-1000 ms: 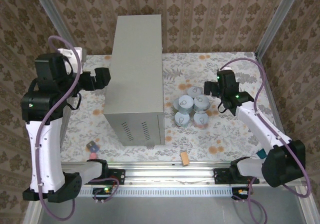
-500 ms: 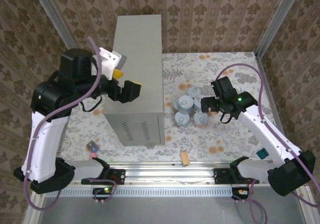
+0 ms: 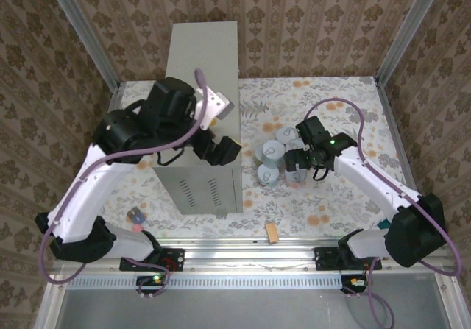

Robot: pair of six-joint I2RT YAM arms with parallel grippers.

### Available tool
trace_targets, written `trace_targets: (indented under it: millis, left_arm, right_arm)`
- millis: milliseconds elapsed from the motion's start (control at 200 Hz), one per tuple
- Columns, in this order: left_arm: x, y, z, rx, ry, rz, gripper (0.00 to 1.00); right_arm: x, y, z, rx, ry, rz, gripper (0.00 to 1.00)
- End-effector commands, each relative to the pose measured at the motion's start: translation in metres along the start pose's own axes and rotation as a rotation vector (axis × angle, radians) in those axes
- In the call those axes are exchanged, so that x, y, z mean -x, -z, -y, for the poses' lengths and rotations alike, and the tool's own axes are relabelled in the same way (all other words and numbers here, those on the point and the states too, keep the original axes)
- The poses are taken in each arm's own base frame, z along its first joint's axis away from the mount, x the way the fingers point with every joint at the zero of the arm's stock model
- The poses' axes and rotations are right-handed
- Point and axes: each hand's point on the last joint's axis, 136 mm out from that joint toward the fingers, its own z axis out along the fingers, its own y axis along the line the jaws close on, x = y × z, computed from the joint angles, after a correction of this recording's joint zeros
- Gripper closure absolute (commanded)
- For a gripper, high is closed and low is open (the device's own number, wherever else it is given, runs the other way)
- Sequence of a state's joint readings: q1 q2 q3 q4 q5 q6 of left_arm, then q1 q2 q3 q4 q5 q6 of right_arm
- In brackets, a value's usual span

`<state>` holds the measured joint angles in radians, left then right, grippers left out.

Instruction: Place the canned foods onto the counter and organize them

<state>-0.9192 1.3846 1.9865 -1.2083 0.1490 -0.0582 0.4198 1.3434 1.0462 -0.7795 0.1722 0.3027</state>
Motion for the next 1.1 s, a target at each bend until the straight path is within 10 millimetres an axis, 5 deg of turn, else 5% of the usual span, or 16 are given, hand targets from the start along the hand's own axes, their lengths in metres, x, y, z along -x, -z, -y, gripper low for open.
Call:
trace_targets:
  millis: [0,405,1095]
  left_arm:
    - [0.007,0.003,0.013,0.003,-0.076,0.004,0.0]
    - [0.028,-0.033,0.05,-0.015,-0.187,-0.05,0.0]
    - [0.026,-0.064,0.051,-0.006,-0.181,-0.095,0.0]
  right_arm:
    - [0.013,-0.006,-0.004,0.0,0.019,0.035,0.0]
    - [0.029,-0.028,-0.008,-0.008,0.027,0.053,0.01]
    - [0.047,-0.033,-0.004,0.077,0.042,0.121,0.09]
